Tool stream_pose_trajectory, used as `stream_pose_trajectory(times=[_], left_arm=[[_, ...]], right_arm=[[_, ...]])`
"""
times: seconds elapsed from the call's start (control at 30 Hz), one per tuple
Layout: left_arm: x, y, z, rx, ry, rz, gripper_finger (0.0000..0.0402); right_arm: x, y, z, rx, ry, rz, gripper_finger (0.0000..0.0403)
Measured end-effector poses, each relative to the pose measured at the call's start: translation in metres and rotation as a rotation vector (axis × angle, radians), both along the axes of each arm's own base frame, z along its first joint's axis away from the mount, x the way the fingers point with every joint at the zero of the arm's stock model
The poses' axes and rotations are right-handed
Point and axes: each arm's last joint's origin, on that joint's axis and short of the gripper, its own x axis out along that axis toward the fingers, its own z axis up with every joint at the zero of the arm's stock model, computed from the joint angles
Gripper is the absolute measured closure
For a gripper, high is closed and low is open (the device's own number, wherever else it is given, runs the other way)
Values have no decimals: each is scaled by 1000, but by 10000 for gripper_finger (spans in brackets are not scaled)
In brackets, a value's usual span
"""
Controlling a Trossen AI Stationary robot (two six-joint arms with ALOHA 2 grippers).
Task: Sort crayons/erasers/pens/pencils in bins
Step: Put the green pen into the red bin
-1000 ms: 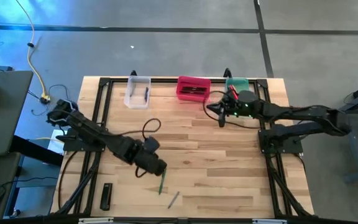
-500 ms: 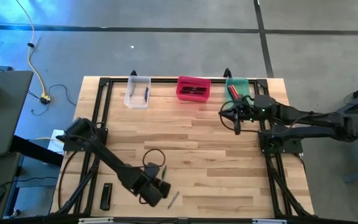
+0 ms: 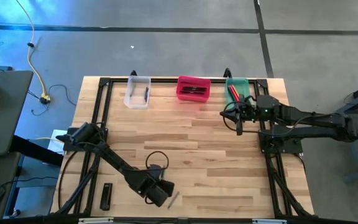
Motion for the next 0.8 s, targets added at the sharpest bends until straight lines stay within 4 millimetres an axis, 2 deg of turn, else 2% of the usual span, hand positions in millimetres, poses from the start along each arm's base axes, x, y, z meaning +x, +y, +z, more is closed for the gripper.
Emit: stream_pose_trajectory(times=[0.1, 0.43, 0.57, 0.7, 0.8], left_arm=[[1, -1, 0, -11, -4, -3, 258], [4, -7, -15, -39, 17, -44, 369], [1, -6, -6, -16, 15, -93, 393], [-5, 2, 3, 78, 19, -109, 395], [-2, 6, 18, 146, -76, -84, 397]], right_arm=[[0, 0, 0, -1, -4, -1, 403], [0, 0, 0, -1, -2, -1, 403], [0, 0, 0, -1, -2, -1, 403], [0, 0, 0, 9, -4, -4, 403], [0, 0, 0, 33, -7, -11, 403]])
